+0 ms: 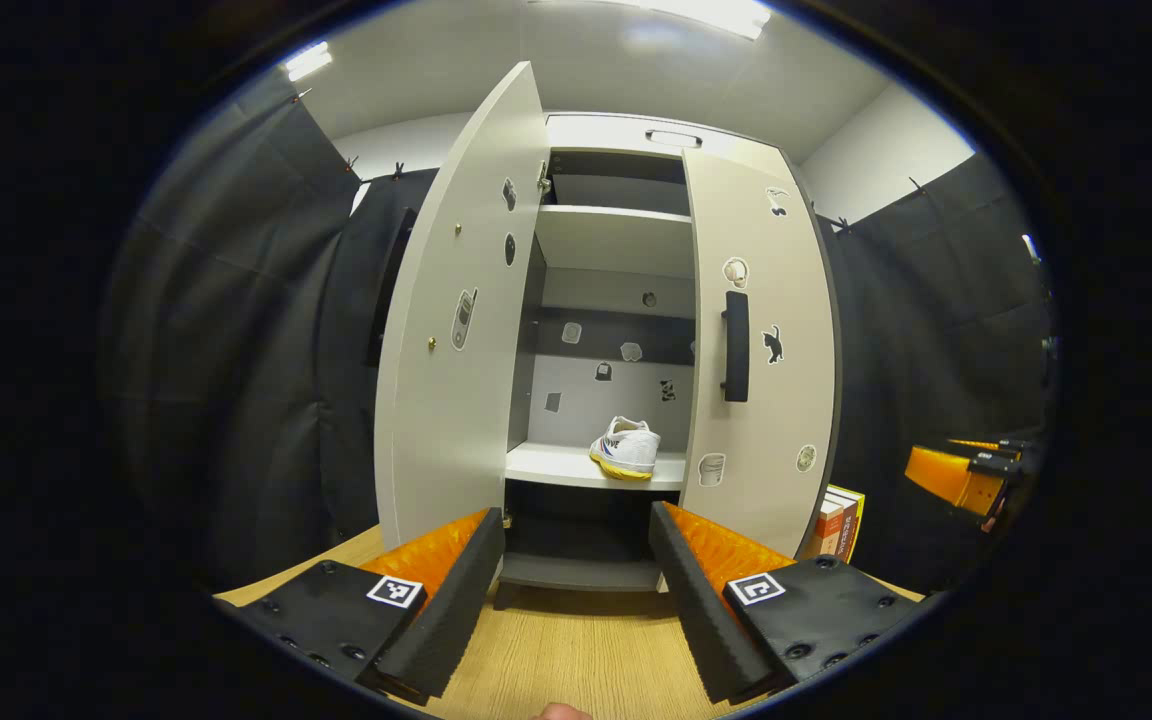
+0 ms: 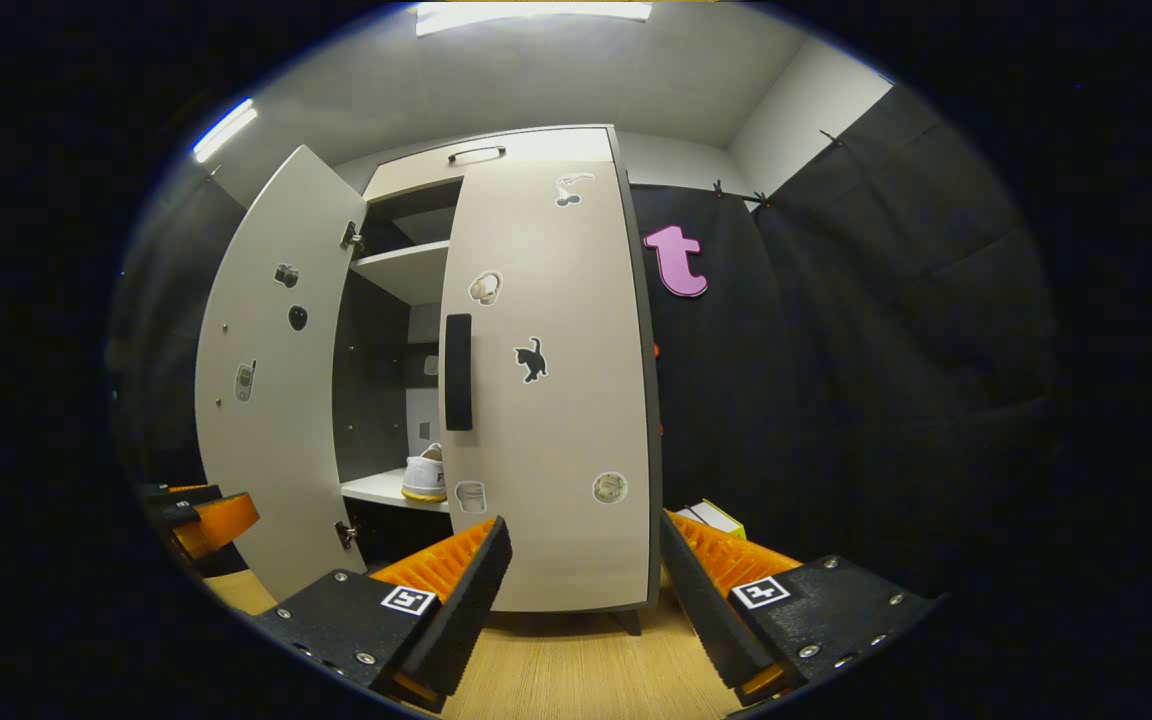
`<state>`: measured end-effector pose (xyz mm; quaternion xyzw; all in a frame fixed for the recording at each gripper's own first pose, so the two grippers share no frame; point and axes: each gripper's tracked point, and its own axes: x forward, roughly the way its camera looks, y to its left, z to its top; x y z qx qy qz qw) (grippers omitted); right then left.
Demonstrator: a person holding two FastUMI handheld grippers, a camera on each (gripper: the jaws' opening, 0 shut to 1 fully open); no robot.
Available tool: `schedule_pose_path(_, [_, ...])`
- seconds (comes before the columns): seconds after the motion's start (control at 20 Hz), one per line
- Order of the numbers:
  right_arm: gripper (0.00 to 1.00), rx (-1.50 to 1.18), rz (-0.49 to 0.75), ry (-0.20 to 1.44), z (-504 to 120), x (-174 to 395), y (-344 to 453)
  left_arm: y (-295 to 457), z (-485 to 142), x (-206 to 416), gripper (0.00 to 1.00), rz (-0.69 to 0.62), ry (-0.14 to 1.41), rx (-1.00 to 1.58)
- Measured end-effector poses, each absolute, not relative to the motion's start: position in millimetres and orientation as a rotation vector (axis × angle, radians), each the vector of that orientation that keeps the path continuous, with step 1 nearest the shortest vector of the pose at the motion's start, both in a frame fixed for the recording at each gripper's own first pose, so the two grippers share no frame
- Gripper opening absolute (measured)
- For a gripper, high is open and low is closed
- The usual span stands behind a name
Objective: Grab one shoe with the right hand and put it into the shoe cabinet, grab the other shoe with the left hand and put it into the shoe cabinet; then close the right door with the right hand and the left door with the left hand.
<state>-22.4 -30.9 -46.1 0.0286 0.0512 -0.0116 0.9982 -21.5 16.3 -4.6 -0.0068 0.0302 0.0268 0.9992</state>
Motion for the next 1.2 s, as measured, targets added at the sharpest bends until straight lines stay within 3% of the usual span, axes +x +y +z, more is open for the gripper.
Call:
schedule_pose_path(0.25, [0.92, 0.036, 0.008, 0.103, -58, -38, -22, 20, 37, -25, 0.95, 0.051, 0.0, -0.073])
schedule_pose_path(0.6, [0.92, 0.029, 0.087, 0.099, -61, -32, 3, 171, 135, -28, 0.94, 0.328, -0.096, -0.028])
schedule_pose_path(0.85, [0.92, 0.039, 0.087, 0.097, -58, -31, -2, 237, 129, 13, 0.96, 0.423, -0.072, 0.007])
schedule_pose_path(1.15, [0.92, 0.035, 0.045, 0.099, -57, -30, -16, 246, 108, 36, 0.97, 0.432, -0.044, -0.038])
schedule_pose_path(1.2, [0.92, 0.036, 0.04, 0.099, -58, -31, -18, 244, 106, 36, 0.92, 0.426, -0.035, -0.041])
